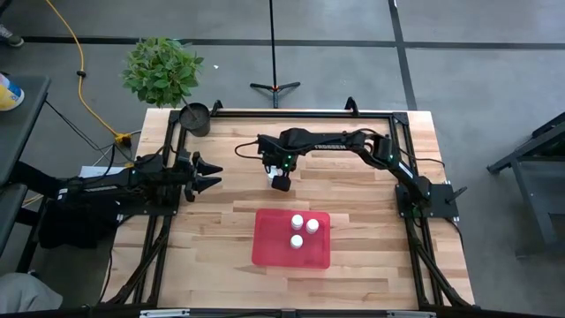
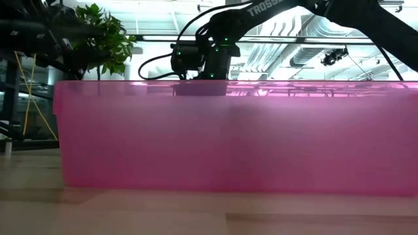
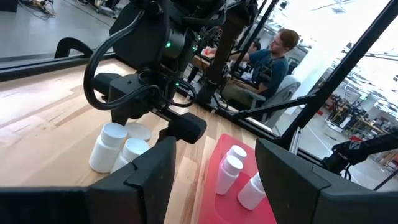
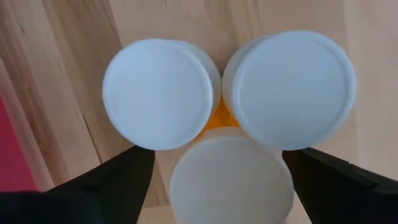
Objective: Pick and place pill bottles into a basket
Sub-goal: Put the orange pill bottle into the bin
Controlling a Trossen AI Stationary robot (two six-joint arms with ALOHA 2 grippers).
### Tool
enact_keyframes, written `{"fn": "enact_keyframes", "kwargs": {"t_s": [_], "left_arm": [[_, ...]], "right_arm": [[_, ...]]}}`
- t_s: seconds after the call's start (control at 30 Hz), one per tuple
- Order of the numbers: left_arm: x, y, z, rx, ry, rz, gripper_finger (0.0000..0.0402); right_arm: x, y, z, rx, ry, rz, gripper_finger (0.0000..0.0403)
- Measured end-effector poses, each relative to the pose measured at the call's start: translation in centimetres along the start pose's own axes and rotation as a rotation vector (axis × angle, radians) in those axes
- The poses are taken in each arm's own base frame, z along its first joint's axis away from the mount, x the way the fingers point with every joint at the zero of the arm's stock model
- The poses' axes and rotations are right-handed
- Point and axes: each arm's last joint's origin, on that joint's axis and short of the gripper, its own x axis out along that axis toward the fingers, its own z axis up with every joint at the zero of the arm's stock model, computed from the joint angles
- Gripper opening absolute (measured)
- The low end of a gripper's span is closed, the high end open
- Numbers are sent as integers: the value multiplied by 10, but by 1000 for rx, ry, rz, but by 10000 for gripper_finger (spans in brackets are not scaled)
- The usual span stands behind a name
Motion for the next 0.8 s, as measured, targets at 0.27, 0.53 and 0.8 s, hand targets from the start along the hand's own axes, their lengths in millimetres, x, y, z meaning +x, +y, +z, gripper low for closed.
{"fn": "enact_keyframes", "kwargs": {"t_s": [0.27, 0.53, 0.8], "left_arm": [[0, 0, 0, 0, 0, 0, 253], [0, 0, 0, 0, -1, -1, 253], [0, 0, 0, -1, 0, -1, 253]], "right_arm": [[-1, -6, 0, 12, -4, -4, 316], [-1, -7, 2, 16, -15, -2, 298], [-1, -7, 2, 17, -16, 9, 274]]}}
